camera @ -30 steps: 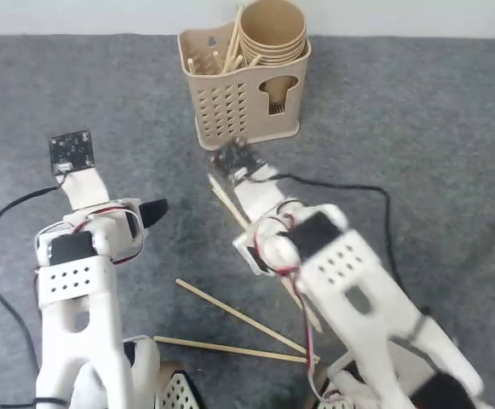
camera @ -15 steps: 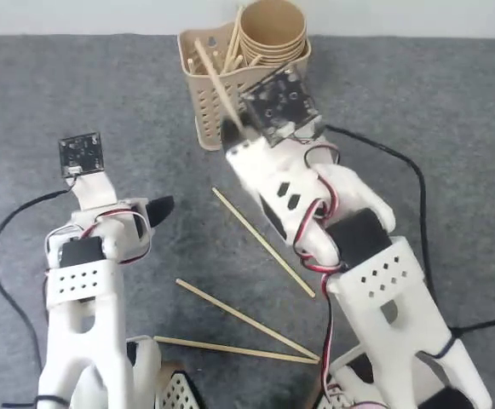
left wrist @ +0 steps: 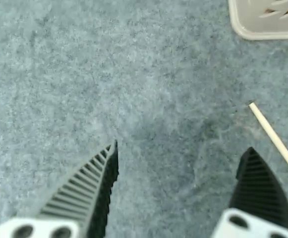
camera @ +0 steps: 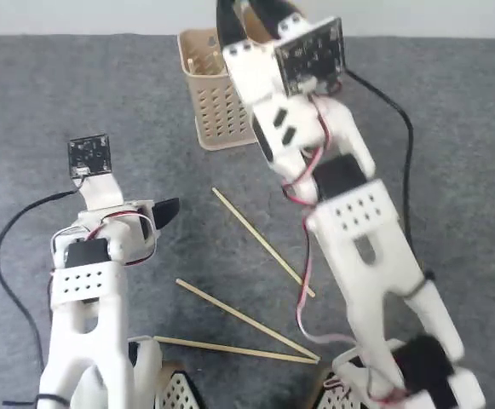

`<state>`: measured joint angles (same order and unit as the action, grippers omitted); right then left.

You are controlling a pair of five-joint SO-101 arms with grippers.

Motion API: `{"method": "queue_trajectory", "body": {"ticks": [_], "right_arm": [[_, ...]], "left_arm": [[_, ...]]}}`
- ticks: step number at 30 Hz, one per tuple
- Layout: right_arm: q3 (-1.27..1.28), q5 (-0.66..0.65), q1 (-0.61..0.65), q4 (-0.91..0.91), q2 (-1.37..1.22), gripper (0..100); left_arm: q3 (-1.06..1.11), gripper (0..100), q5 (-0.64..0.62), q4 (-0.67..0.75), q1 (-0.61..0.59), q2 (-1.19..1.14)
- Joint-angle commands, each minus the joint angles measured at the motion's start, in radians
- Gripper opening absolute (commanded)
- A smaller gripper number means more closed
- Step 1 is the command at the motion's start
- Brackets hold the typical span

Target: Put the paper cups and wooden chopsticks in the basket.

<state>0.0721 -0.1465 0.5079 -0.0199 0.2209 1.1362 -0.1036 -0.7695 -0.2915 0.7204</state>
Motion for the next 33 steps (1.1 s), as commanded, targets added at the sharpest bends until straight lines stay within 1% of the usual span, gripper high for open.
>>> {"method": "queue_trajectory", "body": {"ticks": [1,4,8,14,17,19,22,23,24,26,29,31,33], "right_arm": [[-0.199,0.075,-0.010,-0.068,-0.120,0.7],[-0.370,0.147,-0.012,-0.050,-0.243,0.7],[-0.542,0.190,-0.012,0.044,-0.387,0.7],[-0.674,0.204,-0.039,0.056,-0.572,0.7],[-0.698,0.207,-0.061,0.056,-0.618,0.9],[-0.698,0.207,-0.065,0.061,-0.622,5.7],[-0.698,0.212,-0.068,0.147,-0.622,22.5],[-0.700,0.212,-0.068,0.165,-0.621,26.8],[-0.700,0.212,-0.068,0.177,-0.619,28.9],[-0.701,0.216,-0.070,0.194,-0.615,27.7],[-0.701,0.265,-0.084,0.202,-0.579,22.5],[-0.700,0.304,-0.097,0.254,-0.541,18.7],[-0.700,0.341,-0.102,0.375,-0.478,16.4]], "left_arm": [[-0.004,36,-0.015,0.035,0.006,0.034],[-0.004,36,-0.014,0.037,0.008,0.032],[-0.004,36,-0.014,0.037,0.008,0.031],[-0.004,36,-0.014,0.037,0.008,0.029],[-0.004,36,-0.014,0.037,0.008,0.029],[-0.004,36,-0.015,0.037,0.009,0.029],[0.001,36,-0.020,0.037,0.037,0.029],[0.007,36,-0.020,0.037,0.044,0.032],[0.008,36,-0.021,0.035,0.052,0.034],[0.008,36,-0.021,0.031,0.068,0.034],[-0.002,36,-0.035,0.000,0.103,0.035],[-0.042,36,-0.094,-0.046,0.130,0.031],[-0.093,36,-0.166,-0.101,0.172,0.028]]}}
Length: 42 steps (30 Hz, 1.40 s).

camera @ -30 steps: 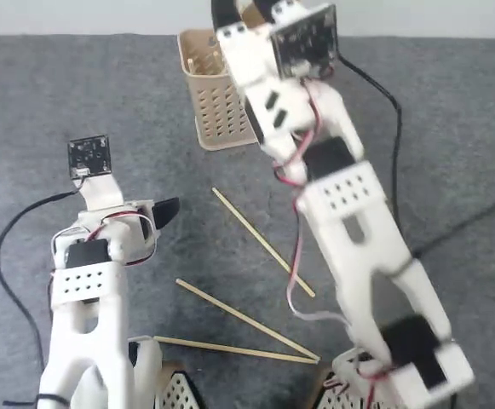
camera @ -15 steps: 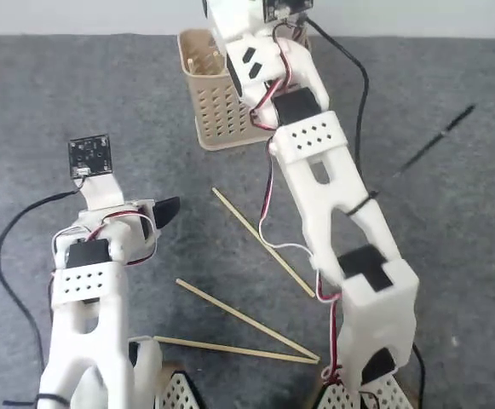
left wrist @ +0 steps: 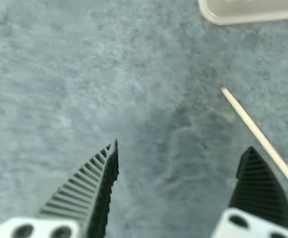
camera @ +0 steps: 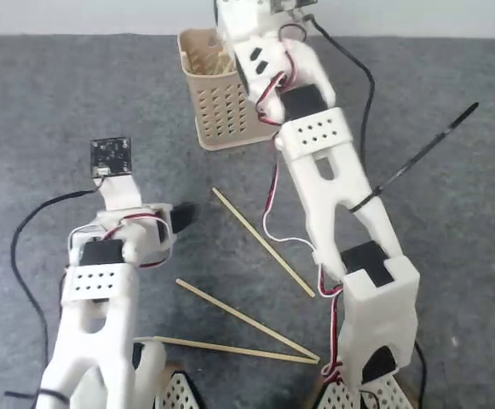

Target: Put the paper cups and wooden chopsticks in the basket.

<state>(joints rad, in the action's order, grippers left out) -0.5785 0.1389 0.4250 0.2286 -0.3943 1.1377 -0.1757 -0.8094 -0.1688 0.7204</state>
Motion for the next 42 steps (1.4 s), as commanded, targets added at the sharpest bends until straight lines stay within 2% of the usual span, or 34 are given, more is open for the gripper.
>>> {"method": "queue_trajectory", "body": {"ticks": [1,7,12,16,19,22,30,36,40,42], "right_arm": [[-0.049,0.074,-0.027,0.209,0.173,16.2],[-0.049,0.132,-0.031,0.654,0.386,15.8],[-0.046,0.132,-0.033,0.932,0.479,15.8],[-0.046,0.132,-0.033,1.153,0.530,15.8],[-0.046,0.132,-0.033,1.260,0.575,15.8],[-0.046,0.133,-0.033,1.359,0.604,15.8],[-0.035,0.133,-0.064,1.443,0.610,15.8],[0.100,0.130,-0.064,1.388,0.621,15.7],[0.172,0.120,-0.065,1.349,0.622,9.5],[0.184,0.089,-0.064,1.348,0.622,7.6]], "left_arm": [[-0.117,36,-0.120,-0.081,0.081,0.028],[-0.176,37,-0.244,-0.133,0.259,0.028],[-0.176,36,-0.264,-0.091,0.298,-0.009],[-0.226,32,-0.278,-0.074,0.364,-0.170],[-0.314,26,-0.278,-0.077,0.370,-0.342],[-0.415,25,-0.278,-0.077,0.374,-0.519],[-0.607,24,-0.327,-0.104,0.379,-0.829],[-0.688,24,-0.328,-0.107,0.397,-0.891],[-0.690,24,-0.328,-0.106,0.427,-0.930],[-0.694,20,-0.328,-0.110,0.428,-0.945]]}}
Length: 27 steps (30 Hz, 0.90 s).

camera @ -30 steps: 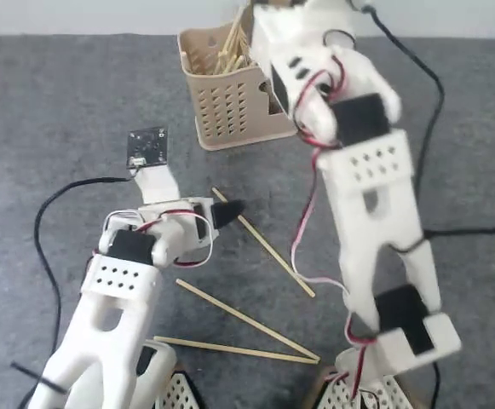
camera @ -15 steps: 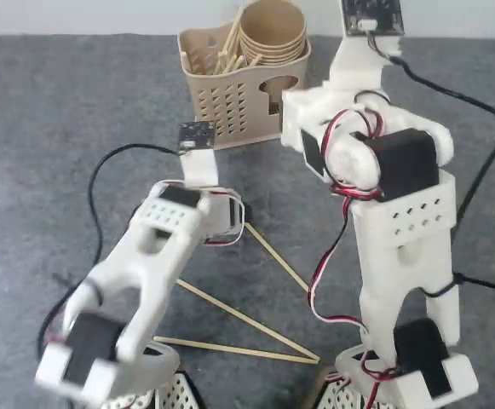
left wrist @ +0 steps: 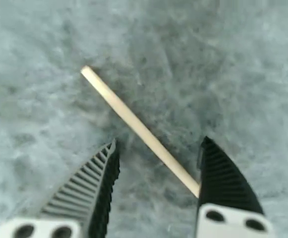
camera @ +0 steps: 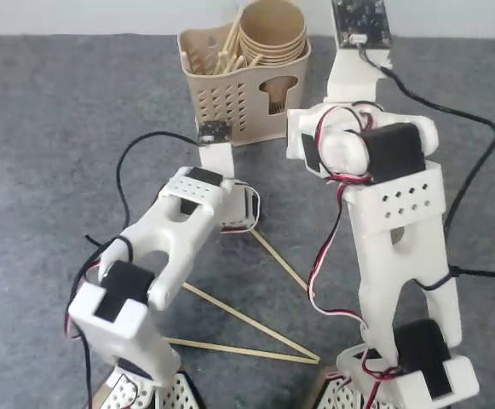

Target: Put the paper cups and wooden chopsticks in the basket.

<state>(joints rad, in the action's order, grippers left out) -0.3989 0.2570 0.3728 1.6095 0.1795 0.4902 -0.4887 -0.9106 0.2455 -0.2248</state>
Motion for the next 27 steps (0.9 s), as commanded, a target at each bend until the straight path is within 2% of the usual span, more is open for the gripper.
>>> {"method": "queue_trajectory", "body": {"ticks": [1,5,12,16,21,23,27], "right_arm": [[0.005,-0.037,-0.012,-0.030,0.048,7.1],[0.005,-0.041,-0.013,-0.021,0.048,4.7],[0.006,-0.041,-0.013,-0.012,0.076,4.8],[0.006,-0.041,-0.013,0.019,0.110,4.8],[0.008,-0.041,-0.013,0.056,0.111,4.7],[0.032,-0.043,-0.013,0.064,0.120,4.6],[0.123,-0.103,-0.013,0.068,0.165,4.6]], "left_arm": [[-0.048,16,-0.015,-0.011,0.011,-0.003],[-0.062,1,-0.014,-0.012,0.014,-0.008],[-0.059,1,-0.009,-0.037,0.015,-0.005],[-0.101,1,-0.006,-0.129,0.008,0.032],[-0.124,1,0.000,-0.238,-0.018,0.275],[-0.124,1,0.041,-0.264,-0.018,0.417],[-0.128,1,0.078,-0.285,-0.023,0.701]]}}
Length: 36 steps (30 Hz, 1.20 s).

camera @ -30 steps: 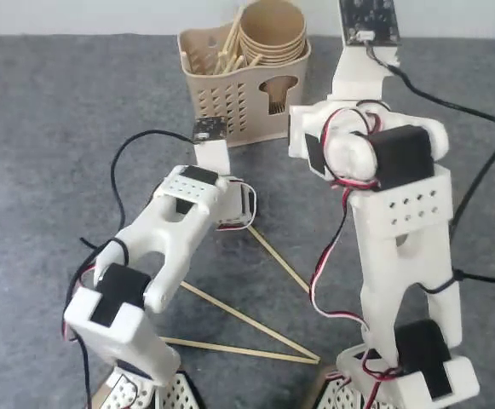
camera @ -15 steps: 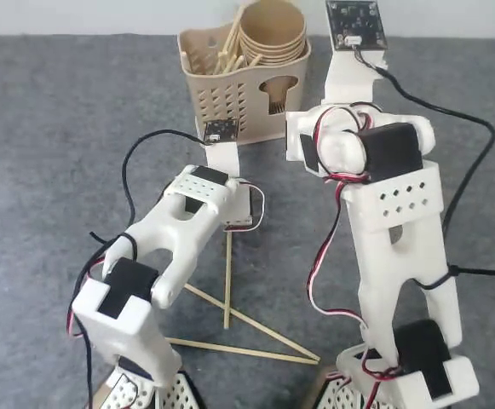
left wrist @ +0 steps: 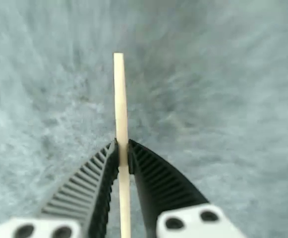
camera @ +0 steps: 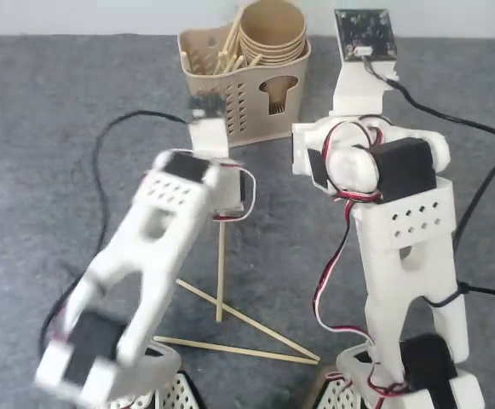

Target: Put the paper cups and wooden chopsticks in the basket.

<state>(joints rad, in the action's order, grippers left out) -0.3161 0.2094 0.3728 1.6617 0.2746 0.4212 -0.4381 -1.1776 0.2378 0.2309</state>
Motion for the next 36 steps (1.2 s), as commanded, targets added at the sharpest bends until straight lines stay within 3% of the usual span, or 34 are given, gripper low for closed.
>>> {"method": "queue_trajectory", "body": {"ticks": [1,5,12,24,31,36], "right_arm": [[0.072,-0.066,-0.013,0.015,0.094,4.6],[0.252,-0.075,-0.001,-0.012,0.237,4.6],[0.735,-0.071,0.107,-0.179,0.542,4.6],[1.364,-0.080,0.222,-0.596,0.871,4.7],[1.478,-0.081,0.275,-0.676,0.875,4.7],[1.494,-0.081,0.282,-0.688,0.875,4.7]], "left_arm": [[-0.068,1,0.028,-0.021,-0.017,0.304],[-0.157,1,0.081,-0.021,-0.091,0.384],[-0.407,1,0.161,0.028,-0.199,0.233],[-0.472,1,0.275,0.519,-0.201,0.068],[-0.469,1,0.269,0.732,-0.189,0.064],[-0.467,1,0.175,0.878,-0.184,0.060]]}}
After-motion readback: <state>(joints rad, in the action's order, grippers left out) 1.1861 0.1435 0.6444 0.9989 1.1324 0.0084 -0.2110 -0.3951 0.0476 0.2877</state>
